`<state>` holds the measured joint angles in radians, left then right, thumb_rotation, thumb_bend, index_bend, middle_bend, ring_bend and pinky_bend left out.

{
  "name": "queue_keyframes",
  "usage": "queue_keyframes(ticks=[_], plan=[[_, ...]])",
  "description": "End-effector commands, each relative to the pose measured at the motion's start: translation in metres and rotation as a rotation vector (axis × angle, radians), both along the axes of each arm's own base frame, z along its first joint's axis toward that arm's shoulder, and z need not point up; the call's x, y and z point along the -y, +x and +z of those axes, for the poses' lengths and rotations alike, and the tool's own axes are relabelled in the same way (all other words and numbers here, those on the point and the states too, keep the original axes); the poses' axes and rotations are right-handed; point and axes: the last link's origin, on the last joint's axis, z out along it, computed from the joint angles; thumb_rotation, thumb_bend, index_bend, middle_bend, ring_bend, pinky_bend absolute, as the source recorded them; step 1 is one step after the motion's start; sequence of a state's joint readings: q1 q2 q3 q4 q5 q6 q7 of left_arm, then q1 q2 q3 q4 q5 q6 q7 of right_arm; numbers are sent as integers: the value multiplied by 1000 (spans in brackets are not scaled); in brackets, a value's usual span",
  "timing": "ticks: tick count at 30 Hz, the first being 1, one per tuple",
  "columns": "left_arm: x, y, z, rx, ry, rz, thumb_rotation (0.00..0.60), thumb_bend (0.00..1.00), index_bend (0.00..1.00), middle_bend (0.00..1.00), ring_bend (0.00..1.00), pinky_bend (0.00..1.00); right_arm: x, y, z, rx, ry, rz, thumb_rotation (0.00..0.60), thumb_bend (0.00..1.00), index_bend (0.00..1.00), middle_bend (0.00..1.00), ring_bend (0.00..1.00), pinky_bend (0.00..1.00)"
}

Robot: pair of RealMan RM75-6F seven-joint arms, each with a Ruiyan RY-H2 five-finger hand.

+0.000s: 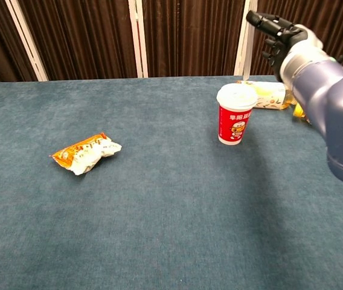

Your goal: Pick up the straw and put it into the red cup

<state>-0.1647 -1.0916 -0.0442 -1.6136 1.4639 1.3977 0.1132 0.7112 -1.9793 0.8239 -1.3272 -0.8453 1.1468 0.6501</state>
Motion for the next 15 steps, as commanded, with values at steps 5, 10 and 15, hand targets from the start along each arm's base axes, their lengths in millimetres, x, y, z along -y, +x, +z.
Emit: queue_keyframes(ticks=[5, 10, 15], plan=[[0, 0, 0, 0, -1, -1, 600, 77, 0, 0, 0, 0, 5, 5, -15, 12, 25, 4, 600, 336, 665, 257, 0, 0], [-1, 0, 0, -1, -1, 0, 600, 77, 0, 0, 0, 0, 7, 8, -18, 14, 26, 9, 600, 336, 667, 258, 0, 0], [-1, 0, 0, -1, -1, 0, 600, 77, 0, 0, 0, 0, 8, 6, -19, 18, 27, 5, 600, 335, 670, 260, 0, 0]])
